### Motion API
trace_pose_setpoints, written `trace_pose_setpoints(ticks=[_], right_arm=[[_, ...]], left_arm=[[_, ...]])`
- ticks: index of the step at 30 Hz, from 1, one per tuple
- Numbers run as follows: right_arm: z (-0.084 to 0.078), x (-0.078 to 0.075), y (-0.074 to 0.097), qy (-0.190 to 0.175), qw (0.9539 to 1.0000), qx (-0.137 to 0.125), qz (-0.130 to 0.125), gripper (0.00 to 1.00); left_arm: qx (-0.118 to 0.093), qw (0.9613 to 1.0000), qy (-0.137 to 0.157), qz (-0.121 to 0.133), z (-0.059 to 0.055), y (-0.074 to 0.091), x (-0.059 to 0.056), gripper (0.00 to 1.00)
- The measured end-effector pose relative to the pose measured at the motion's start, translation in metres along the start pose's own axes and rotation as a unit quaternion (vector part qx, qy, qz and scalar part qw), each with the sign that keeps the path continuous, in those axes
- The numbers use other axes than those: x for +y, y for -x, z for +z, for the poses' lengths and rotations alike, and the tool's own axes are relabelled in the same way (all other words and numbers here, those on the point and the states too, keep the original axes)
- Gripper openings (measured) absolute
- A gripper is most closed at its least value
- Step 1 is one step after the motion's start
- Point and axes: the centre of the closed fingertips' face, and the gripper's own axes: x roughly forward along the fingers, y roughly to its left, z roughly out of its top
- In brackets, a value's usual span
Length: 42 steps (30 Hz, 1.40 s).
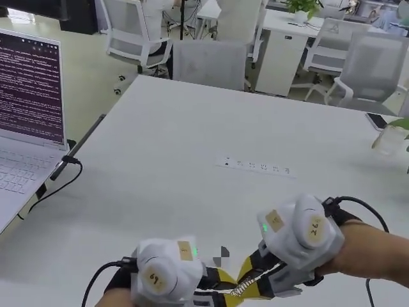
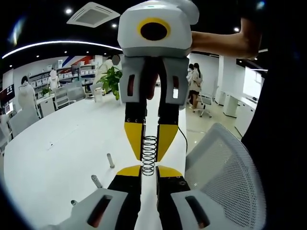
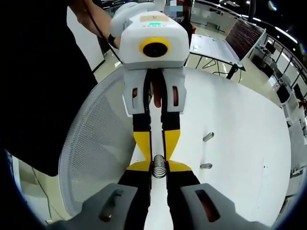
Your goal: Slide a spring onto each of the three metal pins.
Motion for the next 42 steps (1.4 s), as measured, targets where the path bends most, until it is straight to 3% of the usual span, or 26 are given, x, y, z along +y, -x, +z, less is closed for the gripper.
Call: trace_pose_setpoints(ticks=[12,18,25,27,32,35,42], right_arm=[[-0.015,-0.002,0.005,-0.024,0.9997,0.000,-0.011,0.08],[-0.027,-0.003,0.005,-0.037,0.9992,0.007,-0.015,0.08],[-0.042,-0.006,0.008,-0.051,0.9982,0.017,-0.025,0.08],[-0.047,-0.008,0.010,-0.058,0.9977,0.018,-0.031,0.08],[-0.059,-0.013,0.014,-0.076,0.9959,0.022,-0.045,0.08],[-0.070,-0.016,0.017,-0.087,0.9945,0.029,-0.051,0.08],[-0.092,-0.022,0.018,-0.106,0.9912,0.045,-0.066,0.08]], left_arm=[[0.007,0.9998,0.016,0.008,-0.008,0.011,-0.001,0.13],[0.004,0.9989,0.039,0.027,-0.016,0.021,0.005,0.18],[0.018,0.9964,0.060,0.057,-0.036,0.041,0.015,0.25],[0.015,0.9942,0.079,0.072,-0.042,0.049,0.020,0.27],[0.020,0.9895,0.094,0.108,-0.057,0.070,0.033,0.32],[0.021,0.9843,0.109,0.137,-0.066,0.085,0.042,0.34],[0.033,0.9753,0.129,0.176,-0.087,0.107,0.052,0.41]])
